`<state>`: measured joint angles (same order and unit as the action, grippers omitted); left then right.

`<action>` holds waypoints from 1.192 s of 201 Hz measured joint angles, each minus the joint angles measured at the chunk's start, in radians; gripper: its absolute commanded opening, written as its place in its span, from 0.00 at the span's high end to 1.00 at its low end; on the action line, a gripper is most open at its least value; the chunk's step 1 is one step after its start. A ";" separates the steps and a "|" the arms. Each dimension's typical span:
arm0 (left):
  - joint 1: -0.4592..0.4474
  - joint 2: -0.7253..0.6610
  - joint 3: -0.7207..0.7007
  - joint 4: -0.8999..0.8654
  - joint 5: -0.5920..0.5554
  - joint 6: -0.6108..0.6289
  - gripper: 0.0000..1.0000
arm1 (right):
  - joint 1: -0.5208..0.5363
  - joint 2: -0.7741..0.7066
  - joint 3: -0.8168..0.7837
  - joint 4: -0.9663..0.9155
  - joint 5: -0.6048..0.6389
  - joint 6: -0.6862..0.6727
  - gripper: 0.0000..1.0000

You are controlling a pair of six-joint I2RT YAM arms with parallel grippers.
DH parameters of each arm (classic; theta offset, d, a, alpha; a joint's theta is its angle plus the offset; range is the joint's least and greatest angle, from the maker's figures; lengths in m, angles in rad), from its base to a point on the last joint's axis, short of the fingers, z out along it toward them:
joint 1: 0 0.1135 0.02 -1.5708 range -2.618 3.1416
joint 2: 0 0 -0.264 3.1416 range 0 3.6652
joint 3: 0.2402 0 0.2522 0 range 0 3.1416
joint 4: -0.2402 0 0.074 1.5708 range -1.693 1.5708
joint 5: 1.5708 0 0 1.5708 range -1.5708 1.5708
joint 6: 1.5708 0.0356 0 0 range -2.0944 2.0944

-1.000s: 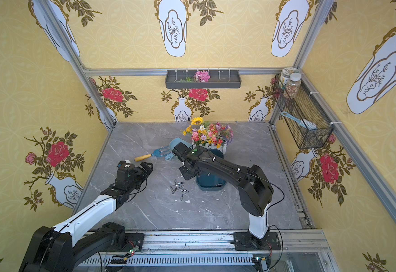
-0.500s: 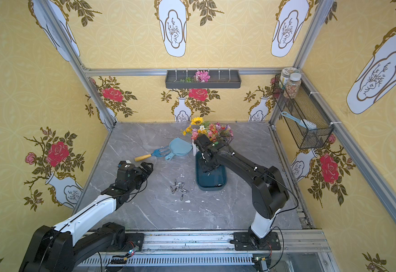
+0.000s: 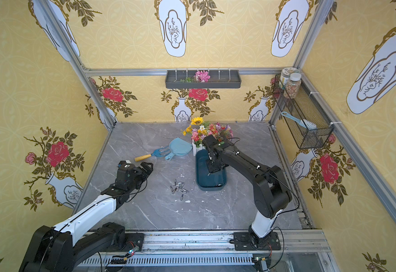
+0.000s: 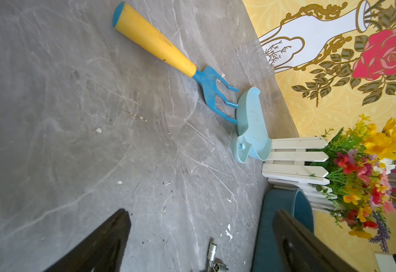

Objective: Put the bit on the desktop into the storage box
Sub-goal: Place the screwdriver bit in the storage box, then pick up the screwdriver bit from the center of the board.

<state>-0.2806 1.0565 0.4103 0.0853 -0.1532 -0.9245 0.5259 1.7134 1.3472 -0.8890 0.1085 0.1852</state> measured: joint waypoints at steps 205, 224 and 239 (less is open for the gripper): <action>0.001 -0.016 -0.005 0.003 -0.002 0.001 0.00 | 0.062 -0.049 0.002 -0.008 0.013 0.002 0.36; 0.001 -0.016 -0.008 0.002 -0.005 0.001 0.00 | 0.111 -0.049 0.018 -0.009 0.024 0.021 0.31; 0.001 -0.016 -0.008 0.003 -0.005 0.002 0.00 | 0.157 -0.047 0.035 -0.010 0.029 0.029 0.27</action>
<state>-0.2798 1.0409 0.4019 0.0883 -0.1581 -0.9230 0.6827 1.6669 1.3819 -0.8993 0.1371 0.2138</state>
